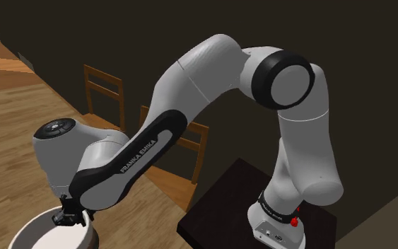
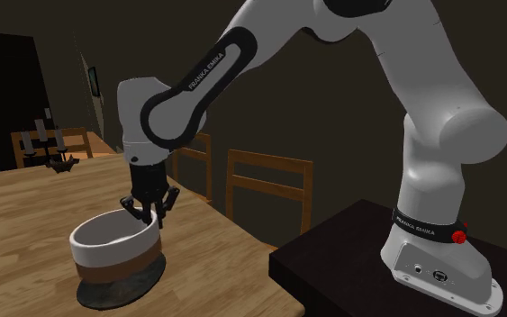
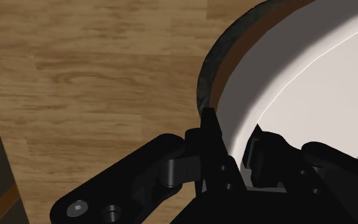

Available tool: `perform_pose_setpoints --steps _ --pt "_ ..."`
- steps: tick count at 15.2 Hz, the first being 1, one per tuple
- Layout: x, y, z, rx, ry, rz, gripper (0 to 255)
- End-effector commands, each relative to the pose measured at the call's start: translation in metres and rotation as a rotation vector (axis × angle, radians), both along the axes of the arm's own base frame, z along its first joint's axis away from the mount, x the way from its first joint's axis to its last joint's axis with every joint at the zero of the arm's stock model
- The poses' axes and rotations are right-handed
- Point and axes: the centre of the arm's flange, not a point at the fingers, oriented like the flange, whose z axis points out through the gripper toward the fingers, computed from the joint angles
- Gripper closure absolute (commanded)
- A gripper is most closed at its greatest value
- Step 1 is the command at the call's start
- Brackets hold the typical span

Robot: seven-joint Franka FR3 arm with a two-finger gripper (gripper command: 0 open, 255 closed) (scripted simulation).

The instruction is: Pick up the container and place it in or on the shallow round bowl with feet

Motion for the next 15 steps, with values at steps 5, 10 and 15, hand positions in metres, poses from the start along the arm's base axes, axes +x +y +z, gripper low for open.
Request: perform_pose_setpoints --steps 5,10,15 --pt "0.001 0.0 -0.032 0.001 -0.001 0.0 255" --pt "0.001 0.0 -0.045 0.001 -0.001 0.0 255" --pt "0.001 0.0 -0.045 0.001 -0.001 0.0 255"
